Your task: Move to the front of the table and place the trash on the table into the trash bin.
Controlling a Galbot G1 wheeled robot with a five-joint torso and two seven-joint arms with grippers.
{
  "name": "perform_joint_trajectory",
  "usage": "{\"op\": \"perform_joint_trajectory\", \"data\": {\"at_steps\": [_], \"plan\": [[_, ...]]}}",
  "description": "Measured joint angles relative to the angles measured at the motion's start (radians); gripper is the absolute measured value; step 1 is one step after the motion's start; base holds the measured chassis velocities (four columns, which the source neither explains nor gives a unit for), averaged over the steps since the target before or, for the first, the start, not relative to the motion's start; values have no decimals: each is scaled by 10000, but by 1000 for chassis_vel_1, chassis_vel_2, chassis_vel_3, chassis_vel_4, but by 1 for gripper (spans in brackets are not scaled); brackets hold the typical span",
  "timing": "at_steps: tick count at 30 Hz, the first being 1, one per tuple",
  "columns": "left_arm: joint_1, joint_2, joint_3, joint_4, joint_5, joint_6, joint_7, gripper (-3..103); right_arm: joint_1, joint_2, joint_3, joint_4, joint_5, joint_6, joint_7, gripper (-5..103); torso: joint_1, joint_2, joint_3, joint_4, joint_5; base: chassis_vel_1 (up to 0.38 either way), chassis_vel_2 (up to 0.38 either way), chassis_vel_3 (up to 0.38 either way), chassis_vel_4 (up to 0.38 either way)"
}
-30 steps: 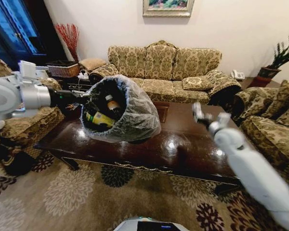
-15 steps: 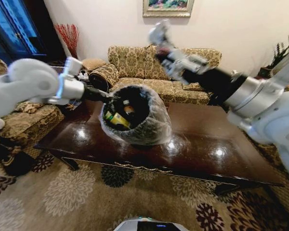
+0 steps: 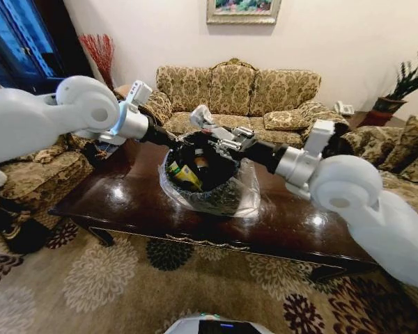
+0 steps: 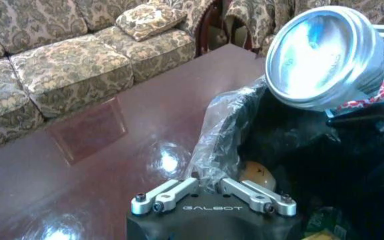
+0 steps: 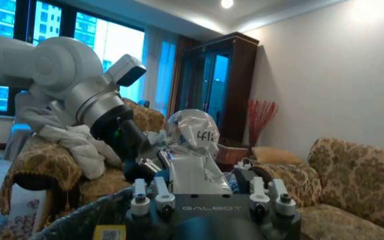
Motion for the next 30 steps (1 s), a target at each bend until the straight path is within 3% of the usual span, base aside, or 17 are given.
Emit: {"op": "perform_joint_trajectory", "data": {"at_steps": [6, 11, 14, 20, 23, 27, 29, 30], "plan": [[-27, 6, -25, -46, -4, 9, 3, 0, 17, -11, -271, 244, -18, 41, 130, 86, -1, 0, -1, 1, 0, 0, 0, 0, 0], [4, 0, -54, -62, -10, 6, 3, 0, 53, -47, -159, 367, 245, 70, 222, 99, -1, 0, -1, 0, 3, 0, 0, 0, 0], [5, -77, -55, -81, -8, 0, 2, 0, 77, -132, 46, 399, 516, 244, 418, 100, -1, 0, -1, -1, 3, 0, 0, 0, 0], [-177, -540, -189, -169, 5, 9, -280, 0, 319, -495, 1130, 306, 1915, 748, 1814, 100, -1, 0, -1, 2, 1, 0, 0, 0, 0], [-473, -1314, -452, -288, 81, 64, -826, 0, 6, -980, 2519, -371, 2632, 1143, 2639, 100, -1, 0, -1, -1, 4, 0, 0, 0, 0], [-569, -2123, -893, -363, 267, 180, -1254, 0, -261, -1278, 3334, -902, 3028, 1342, 3340, 100, -1, 0, -1, -4, 8, 0, 0, 0, 0], [-699, -3090, -1308, -445, 544, 397, -1607, 0, -479, -1538, 3941, -1360, 3167, 1188, 3500, 100, -1, 0, -1, -4, 2, 0, 0, 0, 0], [-1083, -3993, -1394, -558, 836, 545, -1599, 0, -545, -1709, 4114, -1657, 3085, 1115, 3502, 100, -1, 0, -2, -6, 3, 0, 0, 0, 0]]}}
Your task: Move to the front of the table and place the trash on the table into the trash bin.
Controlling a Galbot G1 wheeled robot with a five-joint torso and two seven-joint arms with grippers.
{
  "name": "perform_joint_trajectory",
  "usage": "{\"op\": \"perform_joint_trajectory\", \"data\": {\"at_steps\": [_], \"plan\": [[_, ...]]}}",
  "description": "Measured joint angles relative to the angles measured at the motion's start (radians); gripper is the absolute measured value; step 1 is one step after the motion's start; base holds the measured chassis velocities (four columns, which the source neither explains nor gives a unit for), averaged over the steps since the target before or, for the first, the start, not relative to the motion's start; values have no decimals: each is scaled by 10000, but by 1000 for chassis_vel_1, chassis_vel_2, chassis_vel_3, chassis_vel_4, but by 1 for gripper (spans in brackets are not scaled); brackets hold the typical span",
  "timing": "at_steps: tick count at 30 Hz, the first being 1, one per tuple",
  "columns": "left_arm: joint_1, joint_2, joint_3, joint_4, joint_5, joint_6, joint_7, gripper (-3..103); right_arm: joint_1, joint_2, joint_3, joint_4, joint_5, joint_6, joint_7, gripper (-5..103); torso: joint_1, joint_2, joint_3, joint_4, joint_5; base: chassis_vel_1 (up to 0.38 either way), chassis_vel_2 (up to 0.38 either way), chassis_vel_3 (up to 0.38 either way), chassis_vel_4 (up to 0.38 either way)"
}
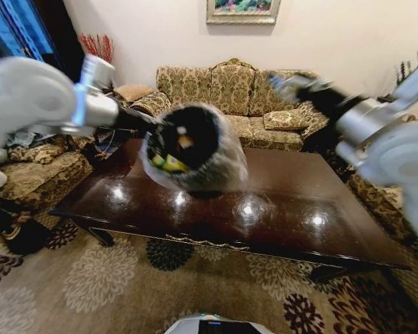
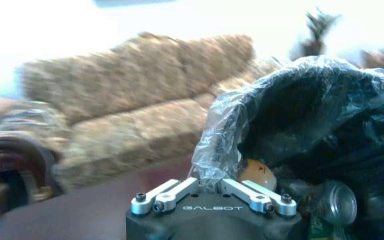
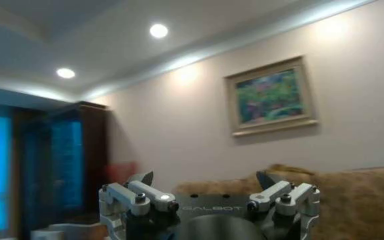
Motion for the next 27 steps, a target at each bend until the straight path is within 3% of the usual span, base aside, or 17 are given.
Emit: {"op": "perform_joint_trajectory", "data": {"at_steps": [1, 2, 5, 7, 8, 10, 12, 13, 15, 16, 18, 19, 21, 22, 23, 25, 27], "plan": [[0, 0, 0, 0, 0, 0, 0, 0, 0, 0, 0, 0, 0, 0, 0, 100, 0, 0, 0, 0, 0, 0, 0, 0, 0], [-193, -491, -11, -56, 134, 36, -15, 0, -2, -72, 34, -139, -53, -30, -6, 100, 0, 0, 0, 8, -1, 0, 0, 0, 0], [-250, -2656, -687, -314, 897, 54, -240, 0, 82, -184, -105, -558, -339, -195, -232, 100, -2, 0, -2, 11, -9, 0, 0, 0, 0], [-193, -2954, -838, -325, 1030, 62, -279, 0, 86, -184, -137, -583, -369, -218, -264, 100, -2, 1, -2, 9, -9, 0, 0, 0, 0], [-25, -3888, -1323, -313, 1620, 72, -306, 0, 78, -135, -288, -635, -523, -267, -347, 100, -1, 0, -1, 7, -10, 0, 0, 0, 0], [21, -4269, -1518, -278, 1922, 72, -302, 0, 65, -92, -350, -656, -587, -276, -368, 100, -1, 0, 0, 11, -10, 0, 0, 0, 0], [102, -5421, -1863, -169, 3378, 72, 27, 0, -31, 21, -449, -719, -755, -359, -446, 100, -1, 0, -1, 17, -6, 0, 0, 0, 0], [102, -5421, -1863, -169, 3378, 72, 27, 0, -31, 21, -449, -719, -755, -359, -446, 100, -1, 0, -1, 17, -6, 0, 0, 0, 0], [246, -6183, -1922, -108, 4517, 73, 625, 0, -121, 87, -489, -830, -868, -381, -420, 100, -2, 1, -2, 7, -7, 0, 0, 0, 0], [246, -6183, -1922, -108, 4517, 73, 625, 0, -121, 87, -489, -830, -868, -381, -420, 100, -2, 1, -2, 7, -7, 0, 0, 0, 0], [500, -6846, -1986, -30, 5405, 76, 1683, 0, -385, 37, -447, -844, -989, -422, -303, 100, -1, 0, 0, 7, -8, 0, 0, 0, 0], [500, -6846, -1986, -30, 5405, 76, 1683, 0, -385, 37, -447, -844, -989, -422, -303, 100, -1, 0, 0, 7, -8, 0, 0, 0, 0], [698, -7415, -2199, 27, 6548, 75, 3310, 0, -715, 57, -357, -751, -1242, -540, -140, 100, -1, -1, 0, 0, 1, 0, 0, 0, 0], [807, -7592, -2317, 13, 6835, 75, 3754, 0, -811, 113, -358, -724, -1394, -555, -103, 100, -1, -1, 0, -6, 3, 0, 0, 0, 0], [807, -7592, -2317, 13, 6835, 75, 3754, 0, -811, 113, -358, -724, -1394, -555, -103, 100, -1, -1, 0, -6, 3, 0, 0, 0, 0], [1215, -8106, -2745, -12, 7496, 74, 4868, 0, -1165, 330, -390, -722, -2022, -585, -92, 100, -1, 0, -1, 6, 4, 0, 0, 0, 0], [1361, -8270, -2846, -23, 7544, 73, 5075, 0, -1377, 419, -368, -728, -2339, -640, -100, 100, -2, -1, -1, 18, 4, 0, 0, 0, 0]]}}
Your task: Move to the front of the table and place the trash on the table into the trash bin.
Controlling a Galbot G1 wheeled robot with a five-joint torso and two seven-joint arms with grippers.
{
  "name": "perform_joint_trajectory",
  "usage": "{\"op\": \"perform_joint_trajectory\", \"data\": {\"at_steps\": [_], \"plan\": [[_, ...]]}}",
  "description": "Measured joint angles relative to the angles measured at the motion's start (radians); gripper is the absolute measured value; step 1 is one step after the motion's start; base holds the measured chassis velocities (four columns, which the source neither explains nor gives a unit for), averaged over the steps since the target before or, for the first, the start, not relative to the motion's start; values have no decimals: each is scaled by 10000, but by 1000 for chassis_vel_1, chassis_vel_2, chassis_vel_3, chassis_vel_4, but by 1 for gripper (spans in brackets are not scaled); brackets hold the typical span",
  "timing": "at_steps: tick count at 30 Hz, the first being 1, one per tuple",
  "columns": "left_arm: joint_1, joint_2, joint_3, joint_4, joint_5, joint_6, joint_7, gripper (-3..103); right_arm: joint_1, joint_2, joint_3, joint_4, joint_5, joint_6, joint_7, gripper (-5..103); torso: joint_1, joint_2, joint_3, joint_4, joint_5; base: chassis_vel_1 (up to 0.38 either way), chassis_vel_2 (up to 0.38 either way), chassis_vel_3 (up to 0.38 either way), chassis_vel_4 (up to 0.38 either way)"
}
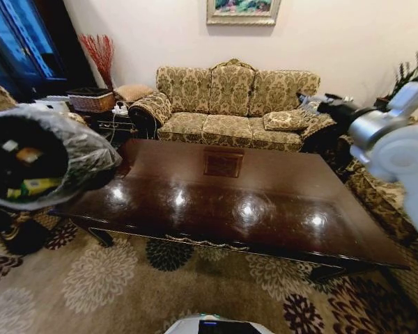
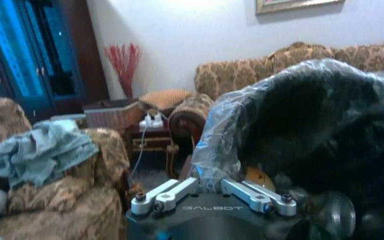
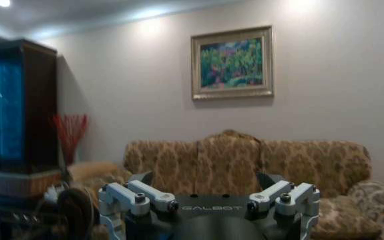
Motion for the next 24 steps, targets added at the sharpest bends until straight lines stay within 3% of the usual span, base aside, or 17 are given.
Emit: {"op": "perform_joint_trajectory", "data": {"at_steps": [2, 7, 13, 17, 24], "plan": [[76, -78, -36, -6, -45, 1, 105, 0, -279, 61, 145, 16, -311, -108, -17, 100, 1, 0, 1, 3, -9, 0, 0, 0, 0], [26, -7, 37, -176, -454, -5, 136, 0, -1810, 161, 1708, 642, -699, -635, -74, 100, 2, 0, 1, -21, 1, 0, 0, 0, 0], [-283, -52, 662, -557, -567, -8, -125, 0, -3104, 182, 2918, 1137, -768, -902, -207, 100, 3, -1, 2, -13, -7, 25, -35, -37, 29], [-416, -248, 945, -995, -979, -8, -417, 0, -3398, 182, 3065, 1335, -805, -974, -231, 100, 3, -1, 2, -9, -8, 108, -78, -97, 86], [-401, -411, 913, -1086, -1041, -12, -325, 0, -3413, 219, 2788, 1562, -827, -1040, -115, 100, 6, -1, 3, -12, -1, 182, -191, -189, 198]]}}
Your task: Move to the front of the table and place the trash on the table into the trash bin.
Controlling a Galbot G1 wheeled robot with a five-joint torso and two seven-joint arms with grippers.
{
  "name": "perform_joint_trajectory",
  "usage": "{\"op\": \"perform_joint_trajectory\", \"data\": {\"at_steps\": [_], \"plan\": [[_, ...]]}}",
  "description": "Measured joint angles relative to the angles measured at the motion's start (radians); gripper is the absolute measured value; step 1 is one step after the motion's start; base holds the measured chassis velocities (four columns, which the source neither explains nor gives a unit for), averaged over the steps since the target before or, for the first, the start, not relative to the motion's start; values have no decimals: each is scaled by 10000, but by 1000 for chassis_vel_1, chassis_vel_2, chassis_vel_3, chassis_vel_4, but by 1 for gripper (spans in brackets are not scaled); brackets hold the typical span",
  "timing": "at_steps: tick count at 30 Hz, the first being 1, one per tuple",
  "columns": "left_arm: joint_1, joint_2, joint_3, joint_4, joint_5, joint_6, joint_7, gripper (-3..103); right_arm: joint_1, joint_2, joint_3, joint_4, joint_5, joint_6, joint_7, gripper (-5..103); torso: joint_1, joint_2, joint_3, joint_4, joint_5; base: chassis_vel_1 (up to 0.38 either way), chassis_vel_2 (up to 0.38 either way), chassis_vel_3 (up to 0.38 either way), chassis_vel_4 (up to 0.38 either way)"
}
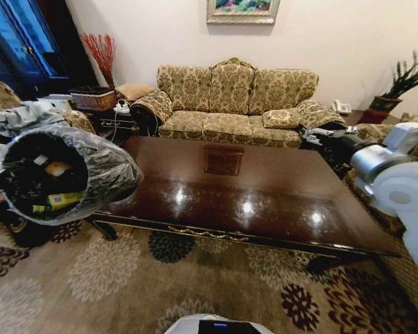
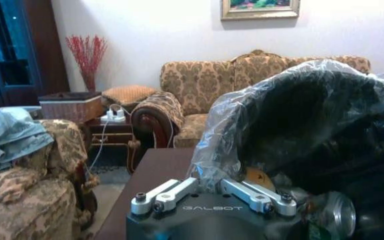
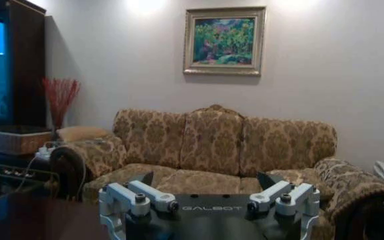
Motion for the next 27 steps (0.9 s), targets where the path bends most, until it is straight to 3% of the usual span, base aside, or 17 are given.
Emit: {"op": "perform_joint_trajectory", "data": {"at_steps": [12, 15, 20, 22, 25, 26, 27], "plan": [[-64, -348, 320, -206, -298, -7, -227, 0, -652, 362, -277, 430, -364, 220, 240, 100, -8, 1, -5, 4, -8, 272, -282, -281, 283], [55, -1039, 793, -575, -421, -433, 59, 0, -1437, 618, -69, 765, -1177, 442, 50, 100, -13, 5, -9, -2, -3, 176, -134, -194, 139], [134, -1817, 1228, -1354, -130, -248, 88, 0, -1972, 847, 48, 1168, -1494, 539, 21, 100, -10, 6, -5, 5, -5, 46, -35, -37, 38], [128, -2156, 1460, -1584, 338, -173, 148, 0, -2194, 905, 143, 1283, -1511, 540, 22, 100, 0, 0, 3, 2, -1, 0, 0, 0, 0], [150, -2715, 2361, -1533, 2524, -428, 812, 0, -2499, 1020, 335, 1320, -1561, 576, 8, 100, 6, -1, 3, -3, -7, -57, 20, 50, -39], [150, -2715, 2361, -1533, 2524, -428, 812, 0, -2499, 1020, 335, 1320, -1561, 576, 8, 100, 6, -1, 3, -3, -7, -57, 7, 27, -56], [151, -2815, 2699, -1335, 3137, -542, 843, 0, -2561, 1108, 352, 1295, -1615, 609, -13, 100, 5, -1, 3, -4, -7, 0, 0, 0, 0]]}}
